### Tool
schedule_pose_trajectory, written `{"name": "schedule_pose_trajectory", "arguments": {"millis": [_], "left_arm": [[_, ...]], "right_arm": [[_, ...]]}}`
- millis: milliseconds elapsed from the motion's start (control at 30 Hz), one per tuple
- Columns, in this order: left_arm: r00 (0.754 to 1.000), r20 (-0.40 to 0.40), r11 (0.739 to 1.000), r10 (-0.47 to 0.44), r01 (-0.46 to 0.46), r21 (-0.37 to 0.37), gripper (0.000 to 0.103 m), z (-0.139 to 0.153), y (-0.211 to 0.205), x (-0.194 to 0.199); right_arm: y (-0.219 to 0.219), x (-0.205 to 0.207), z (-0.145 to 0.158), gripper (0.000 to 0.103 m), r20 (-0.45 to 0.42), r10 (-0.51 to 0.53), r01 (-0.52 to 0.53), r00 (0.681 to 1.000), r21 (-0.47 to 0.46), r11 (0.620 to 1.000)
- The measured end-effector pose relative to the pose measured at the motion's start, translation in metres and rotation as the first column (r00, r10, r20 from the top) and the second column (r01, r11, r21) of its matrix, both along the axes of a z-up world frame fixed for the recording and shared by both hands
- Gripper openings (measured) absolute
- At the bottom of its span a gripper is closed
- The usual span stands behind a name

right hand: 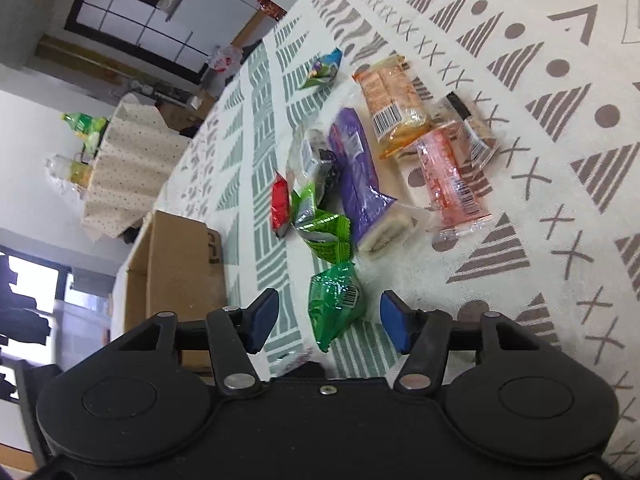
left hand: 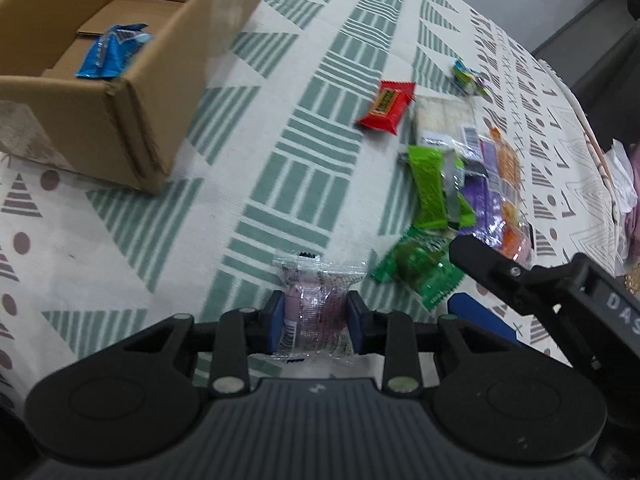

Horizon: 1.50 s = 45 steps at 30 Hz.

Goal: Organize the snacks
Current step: 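Grasp the purple packet with the left gripper while the right grasps the green candy, then carry both packets over the box and open both grippers to drop them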

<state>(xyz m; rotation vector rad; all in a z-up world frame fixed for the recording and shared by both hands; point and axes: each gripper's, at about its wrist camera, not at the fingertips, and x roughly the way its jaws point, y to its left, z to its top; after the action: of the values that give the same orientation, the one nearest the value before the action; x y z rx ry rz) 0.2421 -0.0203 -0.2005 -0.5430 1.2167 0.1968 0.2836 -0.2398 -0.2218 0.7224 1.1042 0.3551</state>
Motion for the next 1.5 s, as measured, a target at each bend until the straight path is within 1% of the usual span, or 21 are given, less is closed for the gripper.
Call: {"name": "schedule_pose_trajectory", "arguments": {"millis": [133,200,233,267,300,333,400,467,700,833,1033,1167,1500], "left_arm": [[1.0,0.011,1.0,-0.001,0.001,0.013,0.031,0.006,0.01,-0.001],[1.0,0.028,1.0,-0.003,0.002,0.025,0.031,0.011,0.015,-0.001],[0.999,0.036,1.0,-0.005,0.003,0.03,0.031,0.014,0.017,-0.001],[0.999,0.043,0.999,-0.006,0.004,0.033,0.031,0.017,0.02,-0.001],[0.999,0.048,0.999,-0.006,0.004,0.034,0.031,0.019,0.022,-0.002],[0.999,0.05,0.999,-0.004,0.002,0.035,0.031,0.021,0.024,-0.002],[0.999,0.054,0.999,0.002,-0.004,0.039,0.031,0.026,0.028,-0.003],[0.998,0.059,0.999,0.01,-0.012,0.039,0.031,0.031,0.033,-0.004],[0.996,0.094,0.999,0.004,-0.007,0.039,0.031,0.051,0.043,-0.015],[0.993,0.12,0.999,-0.003,-0.001,0.034,0.031,0.064,0.047,-0.022],[0.986,0.165,0.999,-0.003,-0.003,0.034,0.031,0.084,0.059,-0.028],[0.982,0.187,0.999,0.005,-0.012,0.032,0.031,0.096,0.068,-0.032],[0.972,0.233,0.999,0.03,-0.035,0.018,0.031,0.116,0.092,-0.038]], "right_arm": [[0.005,0.003,0.001,0.057,0.025,-0.005,0.006,1.0,-0.021,1.0],[0.009,0.004,-0.001,0.055,0.022,0.001,0.0,1.0,-0.031,1.0],[0.011,0.004,-0.002,0.05,0.017,0.007,-0.006,1.0,-0.035,0.999],[0.013,0.005,-0.004,0.04,0.012,0.012,-0.012,1.0,-0.04,0.999],[0.015,0.005,-0.005,0.036,0.007,0.019,-0.018,1.0,-0.046,0.999],[0.017,0.005,-0.006,0.032,0.009,0.023,-0.023,1.0,-0.05,0.998],[0.022,0.001,-0.001,0.028,0.046,0.042,-0.038,0.998,-0.084,0.996],[0.023,-0.004,0.004,0.025,0.063,0.047,-0.041,0.997,-0.093,0.995],[0.021,-0.023,0.026,0.023,0.111,0.042,-0.033,0.993,-0.08,0.996],[0.025,-0.031,0.04,0.022,0.141,0.037,-0.024,0.989,-0.093,0.995],[0.036,-0.045,0.064,0.022,0.199,0.018,-0.003,0.98,-0.075,0.997],[0.046,-0.051,0.079,0.022,0.229,0.01,0.008,0.973,-0.079,0.997],[0.069,-0.06,0.107,0.022,0.288,0.026,0.0,0.957,-0.089,0.996]]}}
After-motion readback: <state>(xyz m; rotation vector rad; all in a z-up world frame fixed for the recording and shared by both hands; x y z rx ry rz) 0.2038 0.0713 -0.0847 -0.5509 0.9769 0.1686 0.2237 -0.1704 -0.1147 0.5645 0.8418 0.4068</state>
